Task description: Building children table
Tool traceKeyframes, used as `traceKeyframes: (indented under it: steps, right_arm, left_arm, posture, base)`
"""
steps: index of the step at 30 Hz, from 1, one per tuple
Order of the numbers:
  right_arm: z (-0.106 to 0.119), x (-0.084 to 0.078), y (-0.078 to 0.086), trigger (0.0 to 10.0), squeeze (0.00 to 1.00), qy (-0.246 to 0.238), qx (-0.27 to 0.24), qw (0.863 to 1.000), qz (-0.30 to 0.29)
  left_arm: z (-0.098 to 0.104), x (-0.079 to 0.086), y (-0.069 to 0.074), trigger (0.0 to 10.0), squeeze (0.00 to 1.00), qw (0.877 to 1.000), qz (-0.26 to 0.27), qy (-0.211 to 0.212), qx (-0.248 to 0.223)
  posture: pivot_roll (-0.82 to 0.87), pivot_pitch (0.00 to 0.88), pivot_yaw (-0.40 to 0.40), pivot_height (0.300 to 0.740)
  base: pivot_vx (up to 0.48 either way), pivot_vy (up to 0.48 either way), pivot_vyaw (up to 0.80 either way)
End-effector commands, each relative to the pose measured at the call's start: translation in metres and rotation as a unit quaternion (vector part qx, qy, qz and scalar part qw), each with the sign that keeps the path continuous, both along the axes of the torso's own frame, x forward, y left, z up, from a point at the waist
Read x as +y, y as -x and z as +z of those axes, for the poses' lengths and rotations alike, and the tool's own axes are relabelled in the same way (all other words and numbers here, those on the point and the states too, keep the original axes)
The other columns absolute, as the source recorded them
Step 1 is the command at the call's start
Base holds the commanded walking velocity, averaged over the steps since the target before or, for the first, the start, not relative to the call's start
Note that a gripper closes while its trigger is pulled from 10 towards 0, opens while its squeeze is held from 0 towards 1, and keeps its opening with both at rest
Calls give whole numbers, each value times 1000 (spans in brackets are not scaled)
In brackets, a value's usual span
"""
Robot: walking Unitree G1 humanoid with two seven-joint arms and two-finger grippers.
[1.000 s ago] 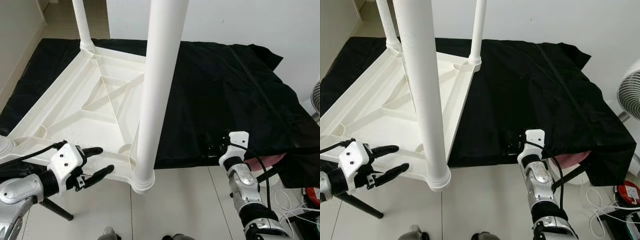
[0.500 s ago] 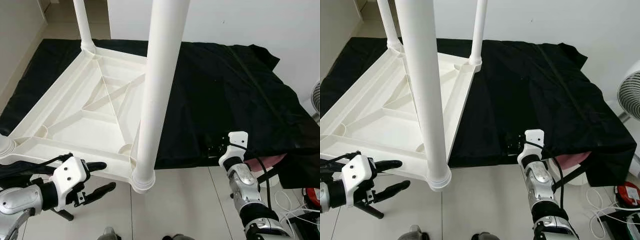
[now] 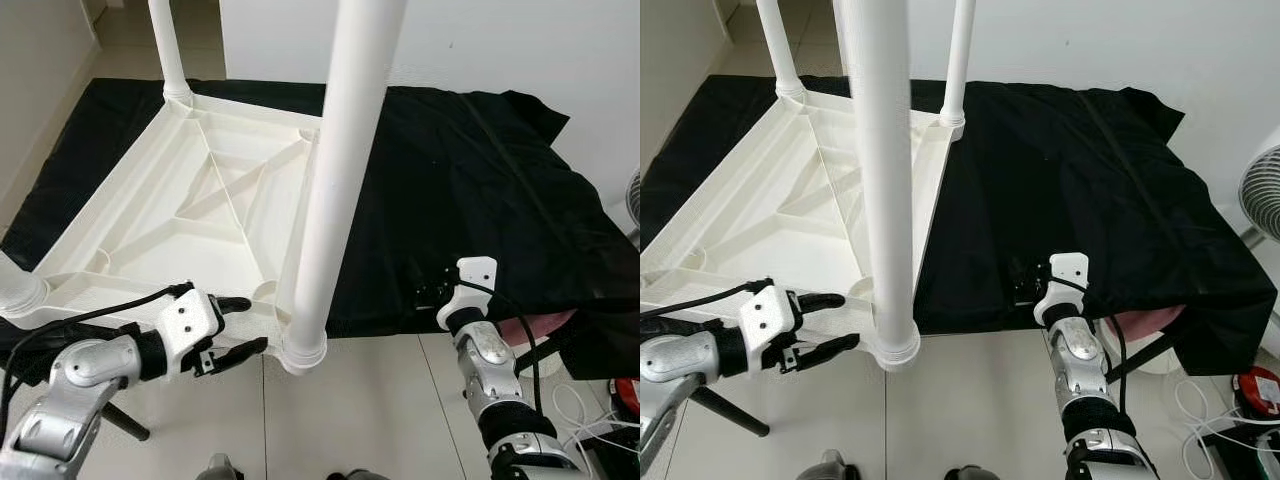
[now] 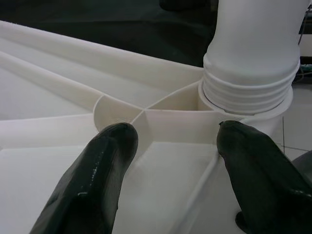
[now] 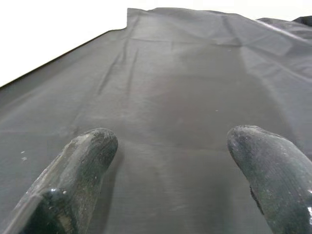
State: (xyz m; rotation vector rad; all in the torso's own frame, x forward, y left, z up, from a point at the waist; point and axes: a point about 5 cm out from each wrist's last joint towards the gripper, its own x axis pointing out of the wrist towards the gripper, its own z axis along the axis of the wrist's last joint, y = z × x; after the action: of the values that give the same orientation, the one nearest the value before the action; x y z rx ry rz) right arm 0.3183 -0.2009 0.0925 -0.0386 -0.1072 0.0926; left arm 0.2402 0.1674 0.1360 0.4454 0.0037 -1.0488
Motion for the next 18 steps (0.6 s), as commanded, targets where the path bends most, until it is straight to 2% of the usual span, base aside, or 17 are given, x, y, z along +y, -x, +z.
traceKeyframes:
  steps: [1, 18]
  right_arm:
    - [-6, -7, 5, 10000, 0, -8, 12, 1000, -16]
    - [-5, -6, 8, 10000, 0, -12, 6, 1000, -24]
  left_arm:
    - [-3, -5, -6, 10000, 0, 1000, 23, 3, -14]
    - [0, -46, -18, 10000, 0, 998, -12, 56, -38]
  posture:
    - [51, 74, -54, 740]
    - [28, 72, -44, 740]
  base:
    - [0, 0, 0]
    - [0, 0, 0]
